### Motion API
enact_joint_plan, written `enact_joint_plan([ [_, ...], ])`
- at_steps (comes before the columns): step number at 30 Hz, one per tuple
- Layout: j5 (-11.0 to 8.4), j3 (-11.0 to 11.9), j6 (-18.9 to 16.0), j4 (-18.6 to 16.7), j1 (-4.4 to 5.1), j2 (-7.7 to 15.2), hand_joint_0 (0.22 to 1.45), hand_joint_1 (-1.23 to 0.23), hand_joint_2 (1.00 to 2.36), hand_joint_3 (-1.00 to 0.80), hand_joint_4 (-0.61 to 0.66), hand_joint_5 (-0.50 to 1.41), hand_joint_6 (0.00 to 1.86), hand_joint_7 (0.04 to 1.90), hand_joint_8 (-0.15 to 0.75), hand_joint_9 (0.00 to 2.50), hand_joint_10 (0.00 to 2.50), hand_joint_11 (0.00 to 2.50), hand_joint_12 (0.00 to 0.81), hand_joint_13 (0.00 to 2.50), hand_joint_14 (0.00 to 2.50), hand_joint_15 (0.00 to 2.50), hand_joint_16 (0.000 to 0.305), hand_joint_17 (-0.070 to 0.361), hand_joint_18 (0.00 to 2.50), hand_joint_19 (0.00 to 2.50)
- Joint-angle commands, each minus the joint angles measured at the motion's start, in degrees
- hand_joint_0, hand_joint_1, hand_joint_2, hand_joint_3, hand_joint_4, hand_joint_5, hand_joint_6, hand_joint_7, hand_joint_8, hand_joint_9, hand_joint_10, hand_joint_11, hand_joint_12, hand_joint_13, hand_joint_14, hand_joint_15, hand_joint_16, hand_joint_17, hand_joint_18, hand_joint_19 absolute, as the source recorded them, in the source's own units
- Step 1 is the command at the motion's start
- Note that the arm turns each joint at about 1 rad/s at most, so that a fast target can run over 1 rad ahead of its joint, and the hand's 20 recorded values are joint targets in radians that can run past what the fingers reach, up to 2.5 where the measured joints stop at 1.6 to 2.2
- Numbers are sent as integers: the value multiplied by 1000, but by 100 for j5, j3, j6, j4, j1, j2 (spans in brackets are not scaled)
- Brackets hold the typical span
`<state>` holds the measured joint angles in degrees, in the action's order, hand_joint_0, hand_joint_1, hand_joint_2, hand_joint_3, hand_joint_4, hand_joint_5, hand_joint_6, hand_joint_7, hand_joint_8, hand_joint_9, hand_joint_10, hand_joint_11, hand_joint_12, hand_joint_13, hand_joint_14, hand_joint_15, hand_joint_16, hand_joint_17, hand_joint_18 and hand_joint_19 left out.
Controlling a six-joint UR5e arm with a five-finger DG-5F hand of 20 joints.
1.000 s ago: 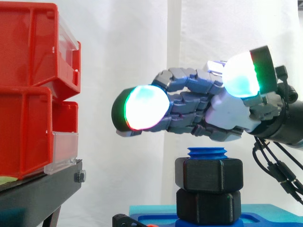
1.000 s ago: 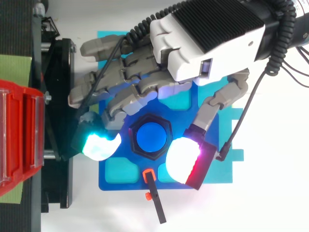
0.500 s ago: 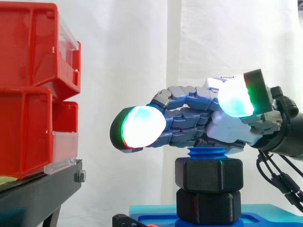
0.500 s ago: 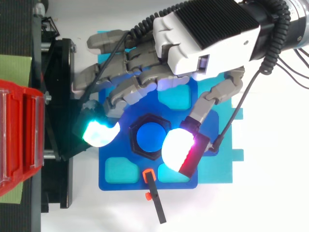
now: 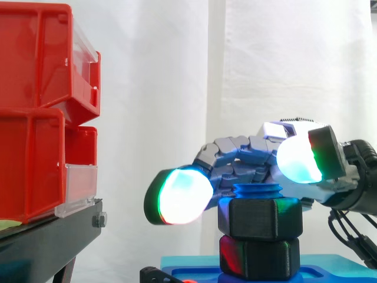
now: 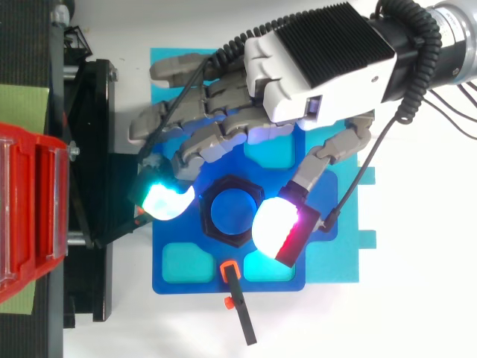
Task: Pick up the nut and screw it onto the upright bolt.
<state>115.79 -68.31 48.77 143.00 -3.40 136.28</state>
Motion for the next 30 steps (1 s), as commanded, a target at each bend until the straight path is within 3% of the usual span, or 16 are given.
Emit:
enact_joint_plan([
  [1,-13,-78,-17,-71,15,3,455,-353,1000,-500,109,-214,502,693,203,214,0,0,304,311,0,0,32,72,0,0],
  [6,-4,-78,-17,-44,24,3,479,-391,1000,-500,225,-164,503,908,224,336,0,0,283,458,0,0,25,56,90,0],
  [14,23,-78,-17,-150,-2,-5,483,-350,1000,-500,250,-84,500,1344,251,461,0,0,265,563,0,0,21,46,205,0],
  [19,84,-7,-17,-264,-46,-5,483,-319,1000,-500,235,-76,638,1173,267,579,0,0,253,640,0,0,19,42,288,0],
  [23,102,28,-17,-264,-73,3,498,-330,1000,-500,176,-38,693,1167,270,904,0,0,239,846,0,0,16,36,477,0],
  [30,172,125,-8,-291,-143,3,505,-335,1000,-500,121,-14,739,1128,251,1207,1,0,226,1016,0,26,13,30,646,0],
])
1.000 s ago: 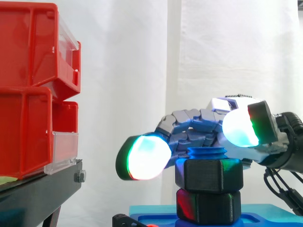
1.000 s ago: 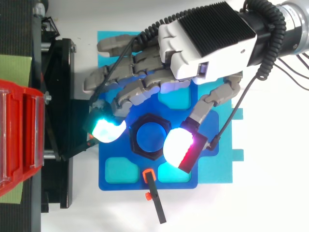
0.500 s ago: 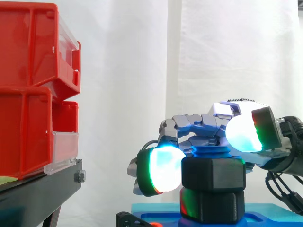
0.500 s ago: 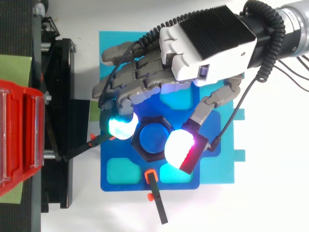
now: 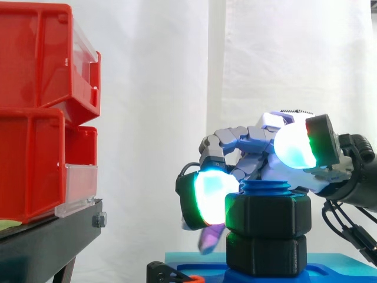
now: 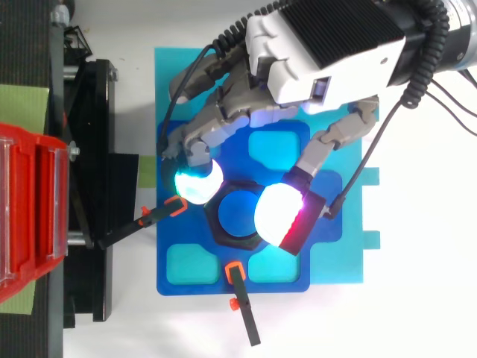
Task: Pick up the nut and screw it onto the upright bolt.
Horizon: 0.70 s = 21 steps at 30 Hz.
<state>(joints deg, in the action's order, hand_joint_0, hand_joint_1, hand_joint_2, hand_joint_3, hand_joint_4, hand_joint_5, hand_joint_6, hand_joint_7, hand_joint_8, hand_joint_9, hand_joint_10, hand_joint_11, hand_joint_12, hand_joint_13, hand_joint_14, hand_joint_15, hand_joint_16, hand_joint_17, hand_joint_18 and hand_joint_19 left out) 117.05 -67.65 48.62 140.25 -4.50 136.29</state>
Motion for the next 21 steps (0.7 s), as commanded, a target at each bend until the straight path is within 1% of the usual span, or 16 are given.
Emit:
enact_joint_plan([
  [1,63,86,7,-15,-51,3,505,-336,1000,-500,104,-11,744,1134,250,1228,1,0,220,1047,0,35,13,29,664,0],
  [3,90,130,7,-15,-77,3,507,-336,1000,-500,91,-4,750,1121,238,1298,0,13,216,1093,1,52,13,29,707,0],
  [4,90,130,7,-15,-77,3,508,-335,1000,-500,84,-2,759,1102,230,1367,2,41,215,1124,2,62,12,27,745,0],
  [7,116,156,7,-15,-86,3,509,-334,1000,-500,58,6,775,1086,213,1442,0,58,204,1210,5,94,10,24,810,0],
  [9,134,165,16,-15,-104,-6,510,-335,1000,-500,59,9,785,1067,205,1534,5,102,200,1261,4,113,10,22,842,0],
  [10,134,165,16,-15,-104,-6,511,-337,1000,-500,54,11,789,1058,207,1599,4,156,201,1300,6,120,10,22,900,0],
  [11,134,165,16,-15,-112,3,511,-339,1000,-500,58,13,789,1060,196,1650,6,195,197,1328,5,128,9,21,908,0],
  [12,142,165,7,-24,-121,3,511,-340,1000,-500,58,14,789,1051,203,1718,8,251,188,1370,6,140,9,20,911,0],
  [14,160,165,7,-15,-130,-6,511,-339,1000,-500,60,19,785,1058,202,1936,17,501,178,1465,5,144,7,16,972,27],
  [15,178,165,7,-24,-139,-6,511,-339,1000,-500,61,19,785,1053,201,1949,18,532,182,1487,6,146,7,16,971,26],
  [17,178,165,7,-24,-148,-6,510,-338,1000,-500,63,22,782,1057,229,2089,20,698,183,1572,6,146,7,16,1014,51],
  [21,178,174,-1,-76,-165,-6,509,-341,1000,-500,63,26,776,1069,244,2201,22,868,180,1651,6,163,7,17,1040,62],
])
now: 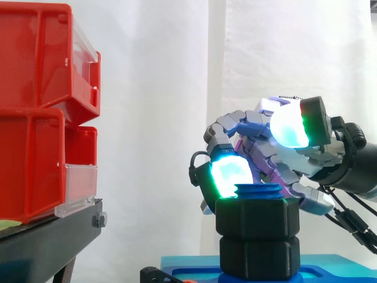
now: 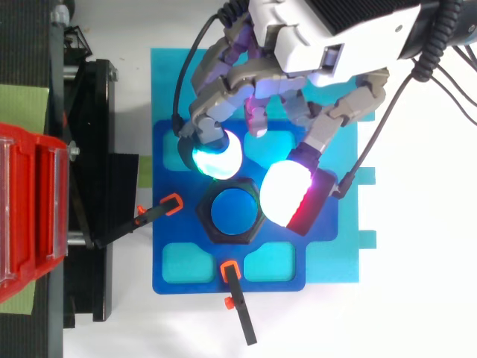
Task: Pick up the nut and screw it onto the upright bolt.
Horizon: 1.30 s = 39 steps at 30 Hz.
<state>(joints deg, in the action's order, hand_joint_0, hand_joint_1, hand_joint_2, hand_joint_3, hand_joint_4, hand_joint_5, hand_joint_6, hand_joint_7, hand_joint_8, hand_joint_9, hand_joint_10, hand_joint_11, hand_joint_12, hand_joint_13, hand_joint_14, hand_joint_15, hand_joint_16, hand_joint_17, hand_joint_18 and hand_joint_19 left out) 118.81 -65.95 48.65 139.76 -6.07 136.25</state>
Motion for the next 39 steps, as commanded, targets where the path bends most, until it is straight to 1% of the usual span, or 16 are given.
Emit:
enact_joint_plan([
  [1,28,30,-4,-45,-17,-2,509,-341,1000,-500,62,27,774,1078,253,2249,23,923,186,1698,7,180,8,17,1061,68],
  [4,46,74,-4,-36,-17,-2,509,-341,1000,-500,61,31,768,1092,293,2373,21,1122,201,1807,9,223,9,19,1085,79],
  [6,81,197,-4,-1,-17,-2,509,-341,1000,-500,58,31,765,1107,316,2409,19,1203,196,1848,10,260,10,22,1095,88],
  [10,81,285,-4,43,-17,-2,509,-343,1000,-500,47,33,760,1134,284,2458,16,1375,205,1876,12,316,13,28,1099,110],
  [12,81,320,-4,52,-8,-2,509,-343,1000,-500,68,29,726,1228,270,2366,19,1305,225,1805,12,307,14,32,1057,114],
  [13,90,390,-13,61,18,-2,508,-339,1000,-500,90,20,672,1311,294,2128,24,1099,238,1603,10,256,18,40,974,115],
  [14,90,408,-13,78,18,-2,506,-338,1000,-500,146,9,570,1475,304,1850,25,897,240,1401,8,213,24,53,919,122],
  [15,90,461,-22,96,27,-2,504,-337,1000,-500,168,10,512,1570,297,1739,23,808,242,1318,7,187,26,58,905,123],
  [17,90,531,-22,166,45,-2,493,-332,1000,-500,228,-64,504,1201,259,1316,11,396,271,964,2,42,32,73,730,138],
  [19,90,566,-22,192,62,7,487,-332,1000,-500,255,-99,504,1007,255,1118,7,183,274,835,0,0,33,75,581,84],
  [20,90,566,-31,201,71,-2,482,-332,1000,-500,223,-128,503,879,245,966,0,35,276,700,0,0,33,75,465,29],
  [23,72,557,-22,210,97,7,466,-318,1000,-500,124,-193,501,648,214,581,0,0,295,438,0,0,33,74,137,0],
  [25,63,557,-13,245,115,-2,463,-314,1000,-500,102,-205,501,609,201,493,0,0,295,372,0,0,34,76,12,0],
  [28,2,549,13,465,185,7,454,-296,1000,-500,61,-229,500,539,159,235,0,0,309,157,0,0,35,79,0,0],
  [33,-121,531,48,764,264,7,445,-241,1000,-500,55,-245,500,512,139,78,0,0,309,0,0,0,40,90,0,0],
  [39,-280,223,31,799,343,-2,441,-196,1000,-500,84,-246,500,510,134,12,0,0,311,0,0,0,41,92,0,0],
])
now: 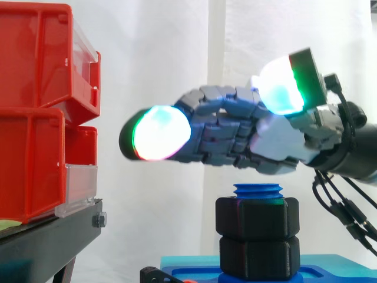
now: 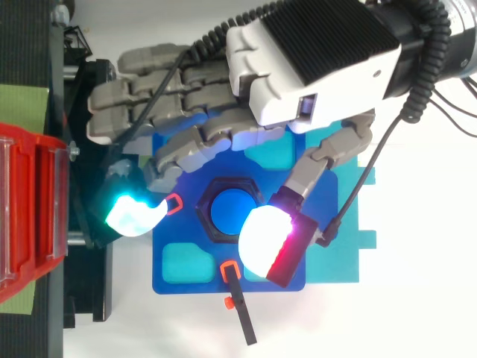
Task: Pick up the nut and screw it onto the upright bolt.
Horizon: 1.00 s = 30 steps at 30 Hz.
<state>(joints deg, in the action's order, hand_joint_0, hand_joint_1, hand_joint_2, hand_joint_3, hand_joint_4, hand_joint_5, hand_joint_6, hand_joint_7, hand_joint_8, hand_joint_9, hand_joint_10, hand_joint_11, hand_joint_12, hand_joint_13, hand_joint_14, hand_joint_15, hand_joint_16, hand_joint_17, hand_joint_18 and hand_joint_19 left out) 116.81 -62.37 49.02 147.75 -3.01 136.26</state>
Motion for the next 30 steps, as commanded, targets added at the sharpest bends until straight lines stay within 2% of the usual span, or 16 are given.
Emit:
enact_joint_plan([
  [1,-89,-152,-6,-10,37,-3,441,-194,1000,-500,82,-243,500,518,134,12,0,0,311,0,0,0,41,93,0,0],
  [7,-106,-170,-42,17,63,-3,439,-181,1000,-500,80,-238,500,534,142,11,0,0,317,0,0,0,42,95,0,0],
  [20,-89,-179,-15,96,11,-3,436,-144,1000,-500,73,-239,501,542,149,0,0,0,323,0,0,0,44,99,0,0],
  [30,-89,-196,-6,421,-7,-3,442,-148,1000,-500,105,-224,501,605,187,93,0,0,330,4,0,0,43,96,0,0],
])
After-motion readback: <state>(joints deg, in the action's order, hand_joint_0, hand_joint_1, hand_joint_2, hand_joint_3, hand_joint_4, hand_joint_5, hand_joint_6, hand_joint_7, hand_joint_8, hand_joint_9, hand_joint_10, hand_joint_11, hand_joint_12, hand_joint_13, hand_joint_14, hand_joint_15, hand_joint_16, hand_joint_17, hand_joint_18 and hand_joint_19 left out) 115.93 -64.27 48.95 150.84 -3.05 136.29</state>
